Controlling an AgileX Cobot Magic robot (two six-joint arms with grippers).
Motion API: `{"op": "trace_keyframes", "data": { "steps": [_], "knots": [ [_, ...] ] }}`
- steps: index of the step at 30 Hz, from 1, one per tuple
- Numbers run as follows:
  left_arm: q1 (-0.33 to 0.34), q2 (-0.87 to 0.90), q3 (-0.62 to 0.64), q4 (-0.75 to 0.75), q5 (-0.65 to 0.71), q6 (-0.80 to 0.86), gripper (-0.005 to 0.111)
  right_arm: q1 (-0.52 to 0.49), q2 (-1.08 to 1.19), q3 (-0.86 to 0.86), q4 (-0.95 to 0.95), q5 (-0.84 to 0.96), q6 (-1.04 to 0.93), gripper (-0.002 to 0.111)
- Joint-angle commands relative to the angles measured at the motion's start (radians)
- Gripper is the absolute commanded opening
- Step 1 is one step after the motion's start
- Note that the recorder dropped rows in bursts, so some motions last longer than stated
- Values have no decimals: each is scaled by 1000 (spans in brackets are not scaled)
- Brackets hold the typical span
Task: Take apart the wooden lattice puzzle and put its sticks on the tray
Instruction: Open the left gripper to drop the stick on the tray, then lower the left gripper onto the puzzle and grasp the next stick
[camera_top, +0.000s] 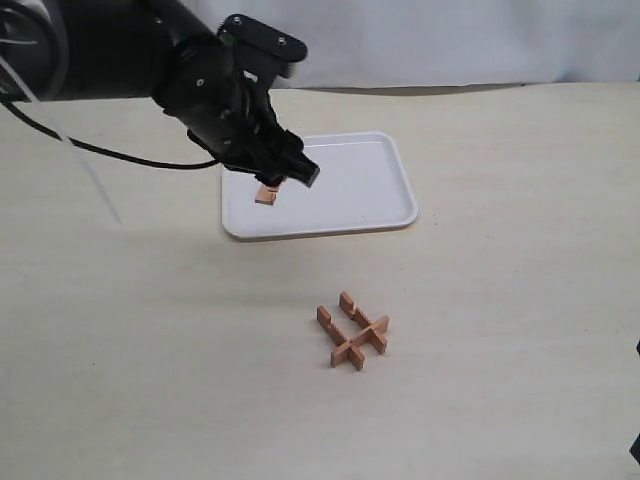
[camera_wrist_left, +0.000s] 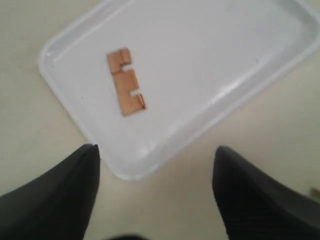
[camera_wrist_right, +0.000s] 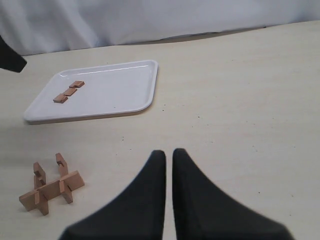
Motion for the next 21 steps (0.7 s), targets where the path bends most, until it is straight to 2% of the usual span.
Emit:
{"op": "trace_keyframes", "data": {
  "steps": [1,6,10,15,21],
  "knots": [
    [-97,-13,3,-110,204,147,62,1,-4,2,4,-2,-7,5],
    [-185,-13,31,-285,265,275,62,1,-4,2,4,-2,-7,5],
    [-248,-13,63,-313,248,289,62,1,-4,2,4,-2,-7,5],
    [-278,-7,92,-336,205,287,62,1,-4,2,4,-2,-7,5],
    [-278,59,92,-395,182,287,62,1,-4,2,4,-2,-7,5]
  ]
}}
